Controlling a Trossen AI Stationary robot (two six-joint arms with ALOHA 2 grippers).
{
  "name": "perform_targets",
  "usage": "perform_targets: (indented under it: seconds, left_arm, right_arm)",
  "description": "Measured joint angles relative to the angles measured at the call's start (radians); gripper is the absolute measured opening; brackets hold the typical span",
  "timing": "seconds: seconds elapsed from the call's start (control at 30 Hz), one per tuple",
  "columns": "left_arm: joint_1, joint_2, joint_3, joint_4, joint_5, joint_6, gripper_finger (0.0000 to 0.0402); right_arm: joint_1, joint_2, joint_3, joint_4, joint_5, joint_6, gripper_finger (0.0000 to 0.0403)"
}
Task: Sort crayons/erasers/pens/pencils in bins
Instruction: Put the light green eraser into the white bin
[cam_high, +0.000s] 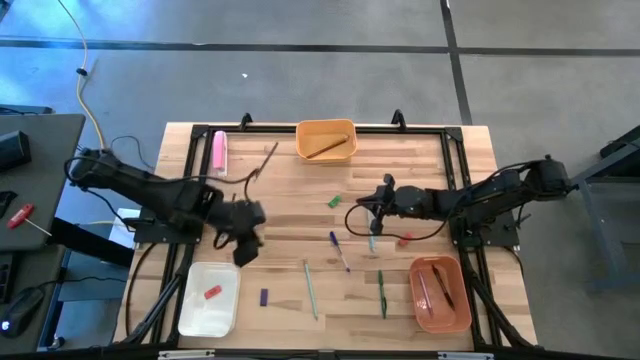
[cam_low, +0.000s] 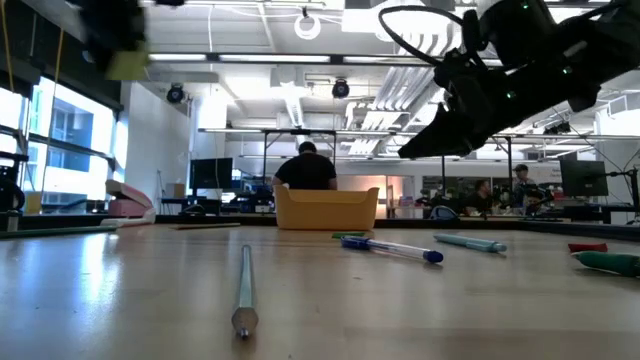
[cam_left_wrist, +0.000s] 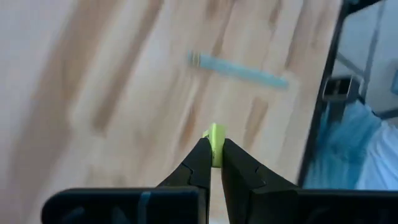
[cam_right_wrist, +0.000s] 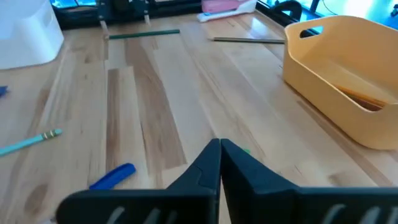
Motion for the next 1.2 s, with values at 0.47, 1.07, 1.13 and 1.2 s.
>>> perform_targets:
  seconds: [0.47, 1.07, 1.13, 1.2]
  left_arm:
    - [-0.483, 0.004, -0.072, -0.187, 0.057, -0.806, 0.0008]
    - [-0.562, 0.004, -0.363, 0.263, 0.144, -0.916, 0.0008]
    - [-0.561, 0.004, -0.378, 0.281, 0.148, -0.917, 0.0008]
    - [-0.563, 0.004, -0.39, 0.283, 0.153, -0.925, 0.0008]
  right_arm:
    - [-0.002, -0.018, -0.01, -0.004, 0.015, -0.069, 0.0001]
    - [-0.118, -0.018, -0.008, 0.069, -0.069, -0.114, 0.0]
    - [-0.128, -0.018, -0.008, 0.069, -0.077, -0.129, 0.0]
    - [-0.138, -0.018, -0.008, 0.07, -0.079, -0.133, 0.0]
